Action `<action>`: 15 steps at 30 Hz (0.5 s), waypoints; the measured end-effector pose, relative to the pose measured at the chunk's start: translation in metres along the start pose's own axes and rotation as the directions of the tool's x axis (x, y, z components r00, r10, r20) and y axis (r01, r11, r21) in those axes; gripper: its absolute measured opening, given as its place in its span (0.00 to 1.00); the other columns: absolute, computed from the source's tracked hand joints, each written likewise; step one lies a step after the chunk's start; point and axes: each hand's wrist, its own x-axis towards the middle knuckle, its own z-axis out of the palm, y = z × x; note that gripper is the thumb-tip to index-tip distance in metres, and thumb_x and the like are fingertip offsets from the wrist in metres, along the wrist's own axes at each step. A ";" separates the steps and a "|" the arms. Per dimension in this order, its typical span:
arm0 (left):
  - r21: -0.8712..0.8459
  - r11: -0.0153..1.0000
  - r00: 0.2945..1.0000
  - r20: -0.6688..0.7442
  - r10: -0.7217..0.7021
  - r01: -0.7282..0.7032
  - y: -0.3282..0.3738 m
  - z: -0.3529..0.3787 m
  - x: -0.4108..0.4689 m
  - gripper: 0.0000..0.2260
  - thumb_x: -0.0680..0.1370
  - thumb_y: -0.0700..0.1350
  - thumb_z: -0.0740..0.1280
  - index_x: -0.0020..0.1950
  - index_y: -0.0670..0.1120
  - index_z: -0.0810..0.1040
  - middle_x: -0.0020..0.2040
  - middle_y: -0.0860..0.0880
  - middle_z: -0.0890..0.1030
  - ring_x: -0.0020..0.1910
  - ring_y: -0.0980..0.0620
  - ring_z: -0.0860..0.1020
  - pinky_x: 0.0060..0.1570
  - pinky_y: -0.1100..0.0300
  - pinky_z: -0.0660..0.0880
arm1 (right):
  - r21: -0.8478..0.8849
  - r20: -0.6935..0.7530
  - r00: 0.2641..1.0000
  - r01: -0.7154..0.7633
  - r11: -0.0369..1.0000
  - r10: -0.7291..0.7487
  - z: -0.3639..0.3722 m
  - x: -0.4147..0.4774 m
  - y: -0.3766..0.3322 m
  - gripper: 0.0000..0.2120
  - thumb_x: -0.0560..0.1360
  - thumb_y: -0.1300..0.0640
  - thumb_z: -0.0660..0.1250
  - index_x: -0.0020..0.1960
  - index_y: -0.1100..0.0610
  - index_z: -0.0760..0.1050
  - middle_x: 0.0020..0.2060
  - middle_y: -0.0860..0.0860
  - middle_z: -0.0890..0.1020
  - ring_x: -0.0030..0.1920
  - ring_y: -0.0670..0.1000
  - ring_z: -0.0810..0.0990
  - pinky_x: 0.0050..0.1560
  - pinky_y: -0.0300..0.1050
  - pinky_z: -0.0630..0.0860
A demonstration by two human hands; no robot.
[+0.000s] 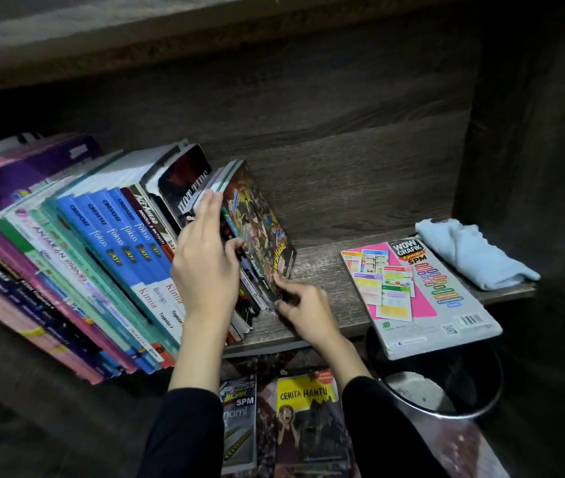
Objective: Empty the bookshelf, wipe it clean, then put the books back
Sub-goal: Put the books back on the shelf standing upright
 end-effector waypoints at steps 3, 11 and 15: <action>-0.009 1.000 1.000 -0.001 -0.026 0.026 0.002 0.002 -0.001 0.30 0.72 0.39 0.72 0.73 0.46 0.67 0.72 0.53 0.69 0.61 0.47 0.75 0.56 0.54 0.72 | -0.024 0.006 1.000 -0.018 1.000 0.018 0.000 -0.001 -0.003 0.24 0.76 0.62 0.67 0.71 0.53 0.69 0.69 0.48 0.71 0.63 0.43 0.73 0.57 0.24 0.59; -0.192 0.981 0.997 -0.070 -0.034 0.020 0.011 0.005 -0.013 0.22 0.77 0.36 0.64 0.72 0.43 0.67 0.73 0.47 0.65 0.70 0.51 0.64 0.68 0.73 0.51 | -0.143 0.024 1.000 0.009 0.990 -0.006 -0.019 -0.007 -0.031 0.26 0.76 0.66 0.63 0.73 0.55 0.66 0.70 0.51 0.70 0.65 0.52 0.73 0.66 0.41 0.67; -0.327 0.945 0.983 -0.169 -0.071 0.012 0.031 0.009 -0.030 0.14 0.77 0.35 0.62 0.62 0.40 0.76 0.65 0.44 0.75 0.65 0.51 0.70 0.67 0.73 0.57 | -0.226 -0.197 0.979 0.016 0.974 -0.062 -0.059 -0.018 -0.041 0.22 0.77 0.63 0.62 0.70 0.55 0.69 0.67 0.51 0.73 0.48 0.48 0.77 0.54 0.39 0.71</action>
